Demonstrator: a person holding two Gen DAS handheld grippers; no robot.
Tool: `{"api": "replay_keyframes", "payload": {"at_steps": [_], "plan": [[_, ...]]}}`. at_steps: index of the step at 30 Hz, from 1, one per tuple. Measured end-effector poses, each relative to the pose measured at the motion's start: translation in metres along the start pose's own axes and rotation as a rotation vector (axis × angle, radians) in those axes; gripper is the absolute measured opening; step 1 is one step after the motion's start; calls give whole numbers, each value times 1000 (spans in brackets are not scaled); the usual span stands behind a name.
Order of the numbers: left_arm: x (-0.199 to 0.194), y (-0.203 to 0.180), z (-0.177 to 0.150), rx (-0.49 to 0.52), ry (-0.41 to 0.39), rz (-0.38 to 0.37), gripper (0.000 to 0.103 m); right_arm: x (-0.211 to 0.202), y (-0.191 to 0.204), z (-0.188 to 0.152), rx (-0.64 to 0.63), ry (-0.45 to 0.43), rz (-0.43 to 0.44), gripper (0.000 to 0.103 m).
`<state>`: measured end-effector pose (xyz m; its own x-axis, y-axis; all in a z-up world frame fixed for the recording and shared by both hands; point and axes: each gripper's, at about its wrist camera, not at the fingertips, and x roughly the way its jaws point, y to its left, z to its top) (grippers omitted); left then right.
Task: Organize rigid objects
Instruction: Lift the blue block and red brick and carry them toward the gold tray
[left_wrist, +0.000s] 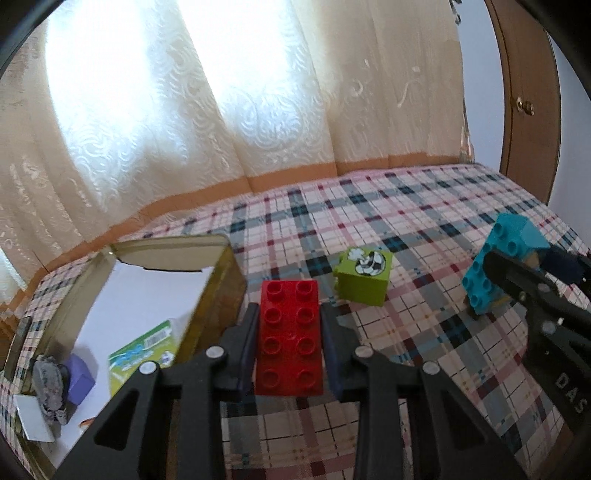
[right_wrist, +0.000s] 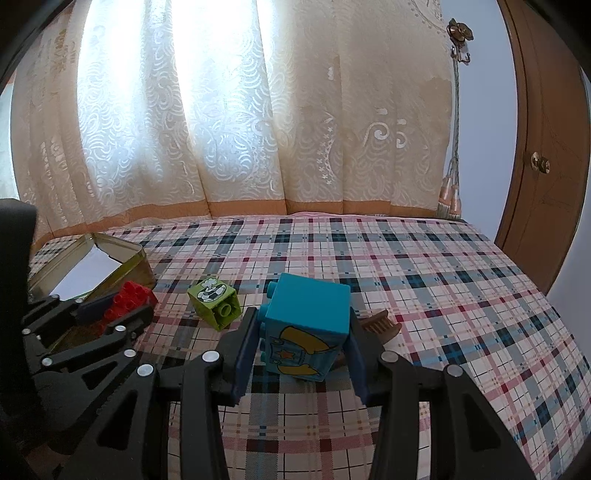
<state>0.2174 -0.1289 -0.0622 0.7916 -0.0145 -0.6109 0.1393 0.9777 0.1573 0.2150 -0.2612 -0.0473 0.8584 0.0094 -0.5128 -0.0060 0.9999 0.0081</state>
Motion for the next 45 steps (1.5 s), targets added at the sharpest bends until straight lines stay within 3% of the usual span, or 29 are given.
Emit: {"api": "replay_keyframes", "payload": {"at_steps": [6,15,45], "plan": [[-15,11,-4,-44,-54,13,31,-2,1,0,-2,-7,-6,46],[-24,18,-10,-66,-76,21,31,-12,6,-2,-17,-46,-26,46],[-63,26,-29,-70,-173,41,31,-34,21,-10,-41,-102,-30,47]]}}
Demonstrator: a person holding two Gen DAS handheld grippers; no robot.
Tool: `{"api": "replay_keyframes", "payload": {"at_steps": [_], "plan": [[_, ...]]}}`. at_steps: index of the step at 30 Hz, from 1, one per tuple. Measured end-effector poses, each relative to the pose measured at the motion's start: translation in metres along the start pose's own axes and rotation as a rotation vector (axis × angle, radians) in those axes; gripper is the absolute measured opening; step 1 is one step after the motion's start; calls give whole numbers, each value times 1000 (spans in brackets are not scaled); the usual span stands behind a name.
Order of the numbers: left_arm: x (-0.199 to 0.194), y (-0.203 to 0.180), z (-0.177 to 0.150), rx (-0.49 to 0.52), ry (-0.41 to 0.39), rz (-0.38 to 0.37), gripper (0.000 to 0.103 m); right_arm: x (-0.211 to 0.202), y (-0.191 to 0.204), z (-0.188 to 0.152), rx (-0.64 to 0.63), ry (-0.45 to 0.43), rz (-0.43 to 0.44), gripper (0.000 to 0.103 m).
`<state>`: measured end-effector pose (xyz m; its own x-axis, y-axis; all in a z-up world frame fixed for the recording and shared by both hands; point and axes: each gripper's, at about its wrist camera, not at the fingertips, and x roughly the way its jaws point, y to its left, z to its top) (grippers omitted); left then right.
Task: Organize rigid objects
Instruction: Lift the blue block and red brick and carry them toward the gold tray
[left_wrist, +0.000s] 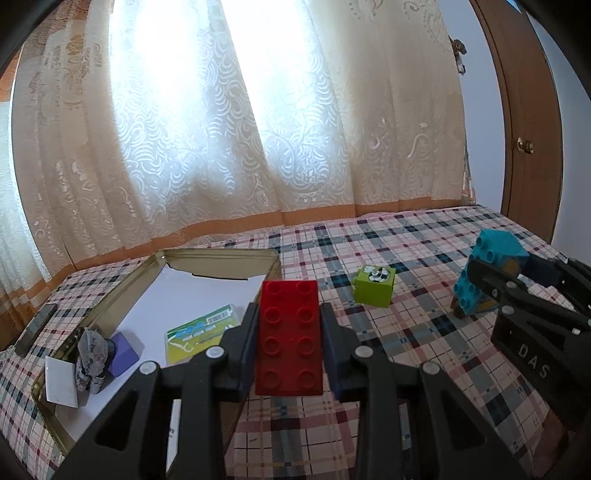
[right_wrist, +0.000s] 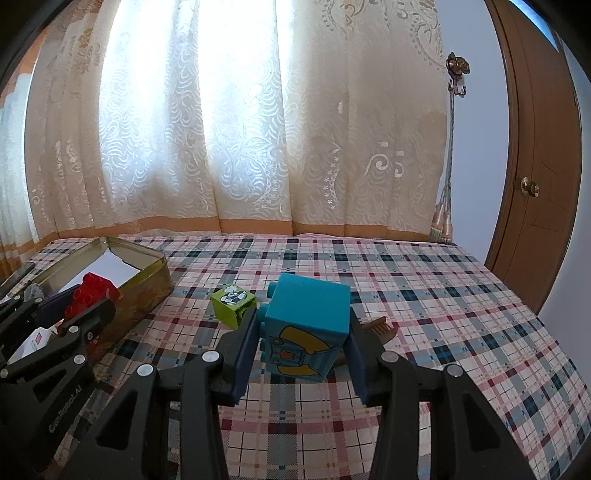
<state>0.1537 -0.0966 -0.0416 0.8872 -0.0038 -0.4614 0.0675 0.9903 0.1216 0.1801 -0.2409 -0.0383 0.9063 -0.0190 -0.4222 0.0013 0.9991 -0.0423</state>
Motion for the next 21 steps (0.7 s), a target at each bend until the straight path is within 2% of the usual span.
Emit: {"api": "replay_keyframes", "payload": {"at_steps": [21], "plan": [[-14,8,-5,-33,-23,-2,31,-9,9,-3,-10,-13,12,47]]}}
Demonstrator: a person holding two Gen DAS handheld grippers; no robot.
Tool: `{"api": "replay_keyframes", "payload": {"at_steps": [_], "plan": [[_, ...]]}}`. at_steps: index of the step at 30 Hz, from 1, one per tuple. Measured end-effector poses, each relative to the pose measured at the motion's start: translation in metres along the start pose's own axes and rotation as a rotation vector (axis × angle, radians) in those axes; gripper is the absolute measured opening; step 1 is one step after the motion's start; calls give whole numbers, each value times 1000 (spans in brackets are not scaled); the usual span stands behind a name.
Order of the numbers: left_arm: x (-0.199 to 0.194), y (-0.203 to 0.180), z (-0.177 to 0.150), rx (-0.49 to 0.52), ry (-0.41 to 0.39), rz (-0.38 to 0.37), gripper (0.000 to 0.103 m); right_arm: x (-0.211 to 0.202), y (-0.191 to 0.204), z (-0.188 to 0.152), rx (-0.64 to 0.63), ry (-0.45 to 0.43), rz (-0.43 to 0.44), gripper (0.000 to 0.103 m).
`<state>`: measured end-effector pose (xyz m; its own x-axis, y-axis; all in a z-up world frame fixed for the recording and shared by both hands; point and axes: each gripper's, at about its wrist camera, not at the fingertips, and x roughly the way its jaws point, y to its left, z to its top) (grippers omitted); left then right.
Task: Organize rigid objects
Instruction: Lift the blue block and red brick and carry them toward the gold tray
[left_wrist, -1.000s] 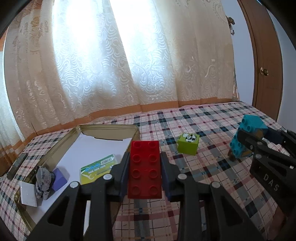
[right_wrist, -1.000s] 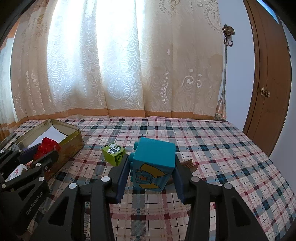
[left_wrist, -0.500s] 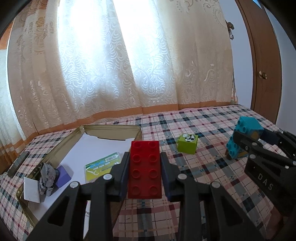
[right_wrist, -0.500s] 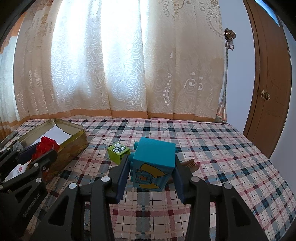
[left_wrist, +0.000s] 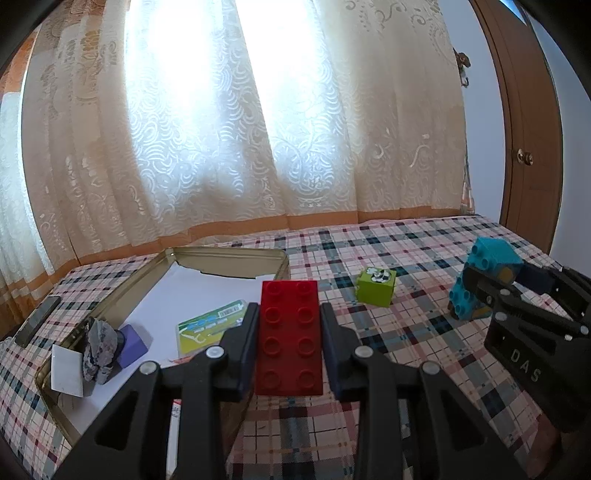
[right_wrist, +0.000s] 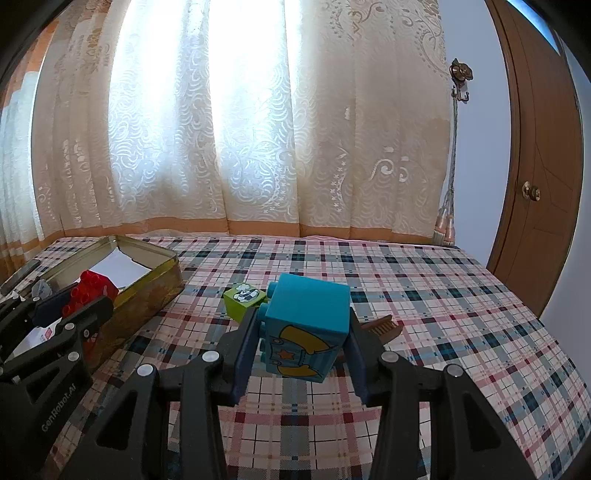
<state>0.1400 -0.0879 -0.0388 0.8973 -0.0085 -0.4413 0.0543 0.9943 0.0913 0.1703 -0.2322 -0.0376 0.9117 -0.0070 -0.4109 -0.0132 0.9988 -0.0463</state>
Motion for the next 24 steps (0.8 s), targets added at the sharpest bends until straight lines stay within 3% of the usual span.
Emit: {"api": "replay_keyframes", "payload": {"at_steps": [24], "plan": [[-16,11,-6,-33,-32,-3,31,-15,8,-4,-9,-44,13,47]]}}
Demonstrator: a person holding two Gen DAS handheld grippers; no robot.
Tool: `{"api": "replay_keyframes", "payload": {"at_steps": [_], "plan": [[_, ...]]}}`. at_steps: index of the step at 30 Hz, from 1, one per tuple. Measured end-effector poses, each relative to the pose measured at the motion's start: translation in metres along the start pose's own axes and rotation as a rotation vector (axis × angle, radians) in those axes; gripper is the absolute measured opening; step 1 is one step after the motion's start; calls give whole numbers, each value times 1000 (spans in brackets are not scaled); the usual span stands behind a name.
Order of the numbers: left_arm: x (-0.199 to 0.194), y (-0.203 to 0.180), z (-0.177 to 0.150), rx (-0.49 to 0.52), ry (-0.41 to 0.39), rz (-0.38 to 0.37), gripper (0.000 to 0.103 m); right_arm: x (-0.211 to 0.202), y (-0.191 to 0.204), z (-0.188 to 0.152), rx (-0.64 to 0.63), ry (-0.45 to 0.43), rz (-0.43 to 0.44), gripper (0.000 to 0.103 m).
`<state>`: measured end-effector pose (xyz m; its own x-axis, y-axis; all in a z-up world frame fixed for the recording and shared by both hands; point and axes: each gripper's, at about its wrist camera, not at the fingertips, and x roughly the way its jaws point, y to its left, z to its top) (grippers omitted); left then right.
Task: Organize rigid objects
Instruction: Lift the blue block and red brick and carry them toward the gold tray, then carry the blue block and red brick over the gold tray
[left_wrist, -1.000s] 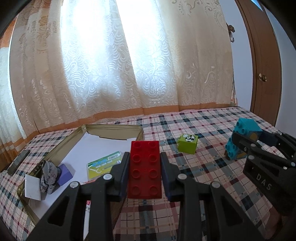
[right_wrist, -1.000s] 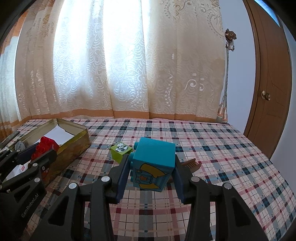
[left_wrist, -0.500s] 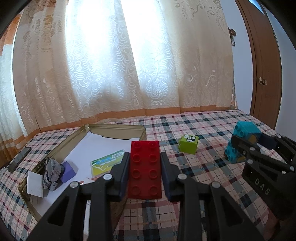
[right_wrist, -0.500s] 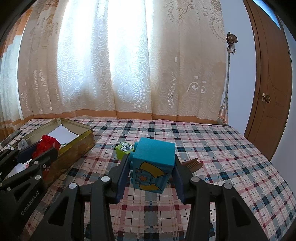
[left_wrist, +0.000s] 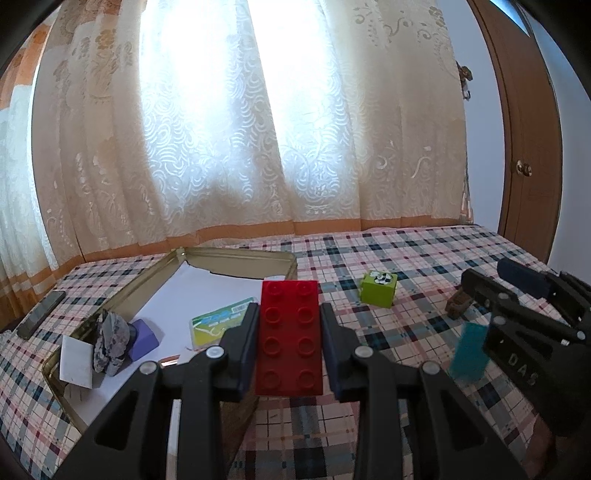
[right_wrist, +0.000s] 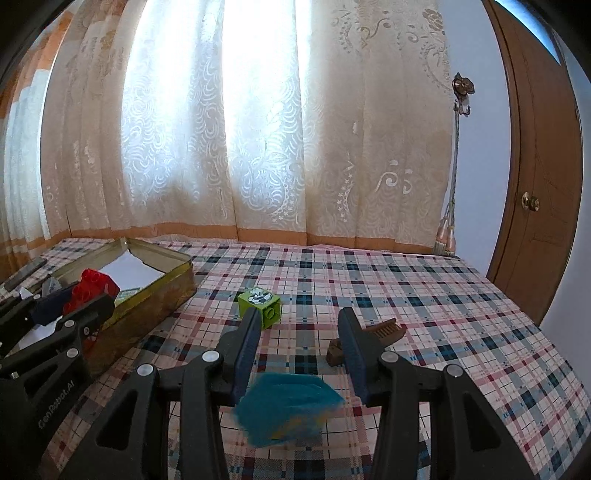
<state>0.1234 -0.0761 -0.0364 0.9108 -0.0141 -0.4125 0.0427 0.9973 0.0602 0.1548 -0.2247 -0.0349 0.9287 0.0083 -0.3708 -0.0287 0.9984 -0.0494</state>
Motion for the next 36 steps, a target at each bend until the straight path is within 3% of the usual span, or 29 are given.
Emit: {"api": "replay_keyframes", "payload": {"at_steps": [8,12,14,16,18,24,32,33,34,36], "plan": [[-1,2,-1,-9,-2,-12,31,5,-8,-1,39,34,33,46],[-3,6,-2,-18,-5,-16,31,6,-3,-6,19,99,142,47],[-4,8,-2,-23,-4,-13,31,3,1,-10,-1,121,162,56],[-8,9,-4,-26,-9,-9,31,-1,4,-13,-10,131,183,88],[-13,12,-6,-27,-20,-10,31,-5,8,-14,-19,121,193,93],[-16,19,-8,-50,-19,-19,31,8,17,-20,-39,231,234,97],[-13,19,-9,-54,-6,-30,31,31,19,-28,-44,354,195,96],[-13,19,-8,-55,-4,-32,31,33,20,-29,-46,362,198,81],[-12,19,-8,-56,-1,-34,31,33,20,-29,-50,364,205,72],[-13,19,-9,-55,-3,-35,31,32,21,-29,-60,361,191,72]]}}
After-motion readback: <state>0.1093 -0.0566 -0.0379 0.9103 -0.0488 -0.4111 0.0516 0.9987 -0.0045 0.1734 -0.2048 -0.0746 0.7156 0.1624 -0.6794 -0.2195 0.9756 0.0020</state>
